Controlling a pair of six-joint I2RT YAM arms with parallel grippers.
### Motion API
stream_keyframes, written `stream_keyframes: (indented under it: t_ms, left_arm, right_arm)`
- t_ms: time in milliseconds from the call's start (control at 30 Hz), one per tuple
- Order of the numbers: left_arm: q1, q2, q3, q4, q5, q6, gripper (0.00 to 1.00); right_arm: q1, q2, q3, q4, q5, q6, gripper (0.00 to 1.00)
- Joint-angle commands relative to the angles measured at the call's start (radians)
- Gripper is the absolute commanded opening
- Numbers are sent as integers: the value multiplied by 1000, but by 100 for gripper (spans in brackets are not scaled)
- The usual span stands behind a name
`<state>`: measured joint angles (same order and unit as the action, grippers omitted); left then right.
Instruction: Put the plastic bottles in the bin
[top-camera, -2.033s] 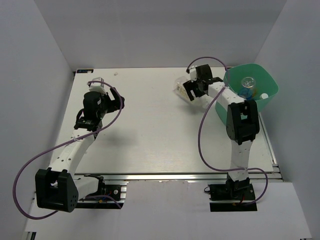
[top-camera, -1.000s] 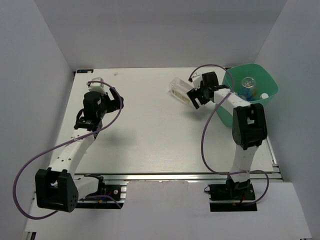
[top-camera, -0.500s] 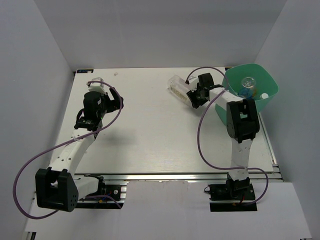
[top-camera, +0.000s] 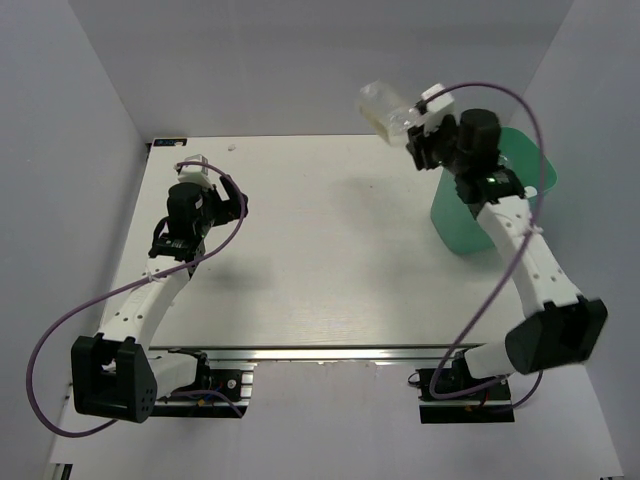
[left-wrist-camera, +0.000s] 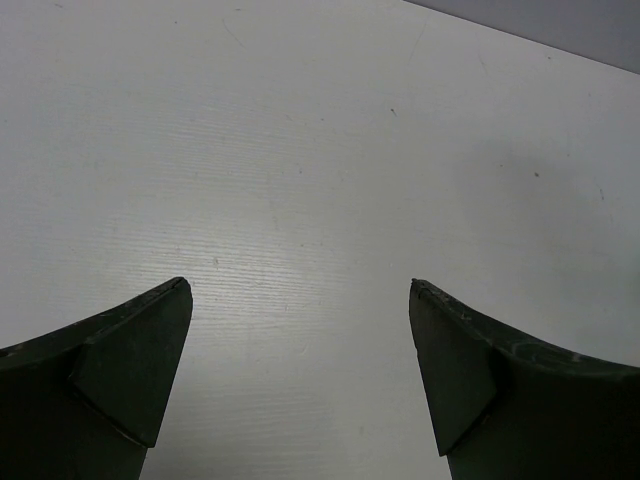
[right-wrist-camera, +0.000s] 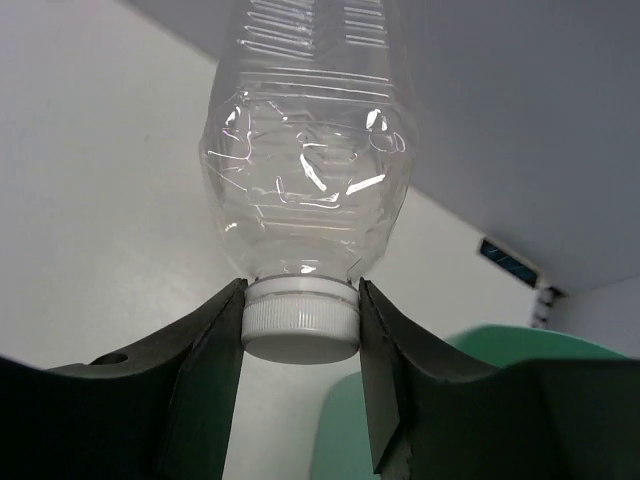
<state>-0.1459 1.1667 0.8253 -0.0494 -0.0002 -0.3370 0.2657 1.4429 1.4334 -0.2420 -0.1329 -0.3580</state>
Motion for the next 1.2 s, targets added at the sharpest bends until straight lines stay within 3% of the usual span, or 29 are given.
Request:
stream_keyframes:
  t_ms: [0,133,433,567,767,1167]
  left_arm:
    - [5,-38,17,22,43,7,98]
    - [3,-41,23,25,65,21,98]
    - [3,-10,51,11,97,49,98]
    - [3,28,67,3,108,58,98]
    - [3,89,107,-9,121,55,98]
    - [3,116,129,-9,120,49,98]
  right_arm:
    - [-89,-90,42,-24,67,71,12]
    - [-323,-154,22,-85,-13,53,11]
    - [-508,-234,64,-345,-152,-252,0]
    - [-543,-372,9,-335,-142,-347,0]
    - [-545,-444,6,-446,-180,-507,0]
    - [-545,-283,33,-611,-234,-636,0]
